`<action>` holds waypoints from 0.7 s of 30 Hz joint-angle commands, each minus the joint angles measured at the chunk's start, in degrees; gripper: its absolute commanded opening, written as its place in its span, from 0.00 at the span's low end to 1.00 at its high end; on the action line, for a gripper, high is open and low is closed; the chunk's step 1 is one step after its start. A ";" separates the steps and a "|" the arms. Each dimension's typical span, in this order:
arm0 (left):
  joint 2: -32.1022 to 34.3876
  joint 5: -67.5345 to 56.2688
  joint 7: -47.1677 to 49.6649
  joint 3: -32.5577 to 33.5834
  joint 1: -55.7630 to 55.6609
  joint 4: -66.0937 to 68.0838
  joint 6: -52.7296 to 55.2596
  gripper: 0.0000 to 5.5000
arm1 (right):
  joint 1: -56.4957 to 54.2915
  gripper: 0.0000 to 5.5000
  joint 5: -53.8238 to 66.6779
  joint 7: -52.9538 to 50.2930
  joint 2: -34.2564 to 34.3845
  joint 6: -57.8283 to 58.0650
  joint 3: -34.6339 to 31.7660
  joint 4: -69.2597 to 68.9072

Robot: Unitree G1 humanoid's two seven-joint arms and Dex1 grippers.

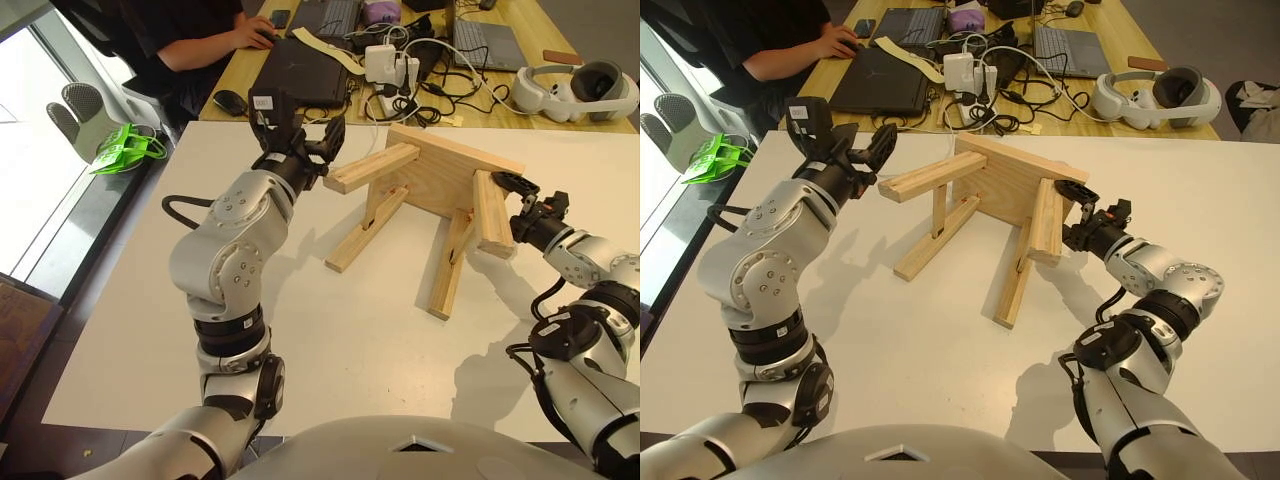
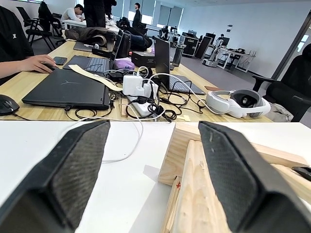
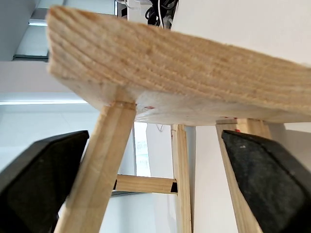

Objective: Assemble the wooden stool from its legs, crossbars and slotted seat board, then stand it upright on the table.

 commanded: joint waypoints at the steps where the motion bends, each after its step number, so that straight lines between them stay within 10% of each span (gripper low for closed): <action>1: 0.21 0.80 -0.05 -0.66 -0.78 0.36 0.42 0.62 | -1.43 0.76 1.45 -1.43 0.64 0.19 2.33 1.04; 13: 0.45 1.28 -0.39 -0.57 -1.24 0.23 0.53 0.62 | 0.62 0.39 5.42 1.19 3.15 1.98 13.27 -5.15; 21: 0.58 1.60 -0.57 -0.25 -1.52 0.41 0.22 0.62 | 7.60 0.36 1.40 6.56 2.65 -10.64 29.65 -17.33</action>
